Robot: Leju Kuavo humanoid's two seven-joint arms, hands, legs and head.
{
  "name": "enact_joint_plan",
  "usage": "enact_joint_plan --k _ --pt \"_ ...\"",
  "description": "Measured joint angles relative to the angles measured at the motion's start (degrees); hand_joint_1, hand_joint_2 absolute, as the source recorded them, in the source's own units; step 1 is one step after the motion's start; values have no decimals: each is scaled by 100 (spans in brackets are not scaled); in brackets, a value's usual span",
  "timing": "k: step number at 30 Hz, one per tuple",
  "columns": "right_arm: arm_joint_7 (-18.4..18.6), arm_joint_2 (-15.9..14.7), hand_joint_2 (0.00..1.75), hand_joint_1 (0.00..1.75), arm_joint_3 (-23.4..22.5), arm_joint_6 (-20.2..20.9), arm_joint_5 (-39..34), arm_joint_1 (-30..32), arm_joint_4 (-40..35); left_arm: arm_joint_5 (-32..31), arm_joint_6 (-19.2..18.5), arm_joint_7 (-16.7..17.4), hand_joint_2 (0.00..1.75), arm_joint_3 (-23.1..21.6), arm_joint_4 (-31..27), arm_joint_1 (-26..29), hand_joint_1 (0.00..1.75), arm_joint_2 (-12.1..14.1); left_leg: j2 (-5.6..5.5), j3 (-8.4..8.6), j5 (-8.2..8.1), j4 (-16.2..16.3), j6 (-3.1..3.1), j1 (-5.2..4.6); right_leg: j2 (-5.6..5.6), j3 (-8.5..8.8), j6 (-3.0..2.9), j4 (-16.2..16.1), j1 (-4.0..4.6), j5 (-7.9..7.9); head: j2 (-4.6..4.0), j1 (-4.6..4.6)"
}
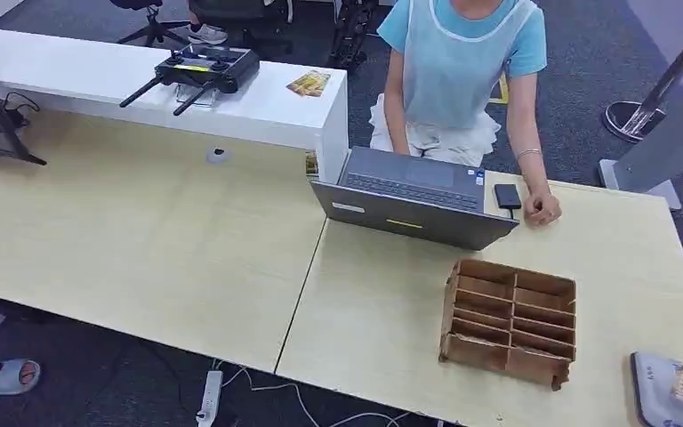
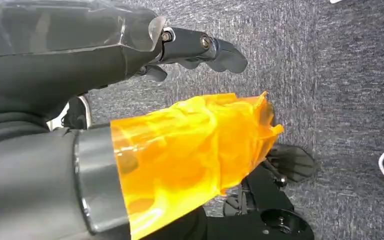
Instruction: Pass the card to the sensor for recognition and then transmit it.
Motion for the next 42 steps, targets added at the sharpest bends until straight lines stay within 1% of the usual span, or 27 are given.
enact_joint_plan --k 22,29,42 --pt "-9 -66 175 175 238 79 87 -12 203 -9 -17 0 0 0 0 0 0 0 1 0 0 0 0 0 0 0 0 0 0 0 0 0" --pt "72 -74 175 175 291 -214 341 -65 230 2 -15 0 0 2 0 -1 0 0 1 -3 0 0 0 0 1 0 0 0 0 0 0 0" --pt "105 -74 175 175 319 -328 463 -260 273 9 -7 0 0 4 0 -3 0 0 0 -1 0 0 0 0 0 0 0 0 0 0 -2 0"
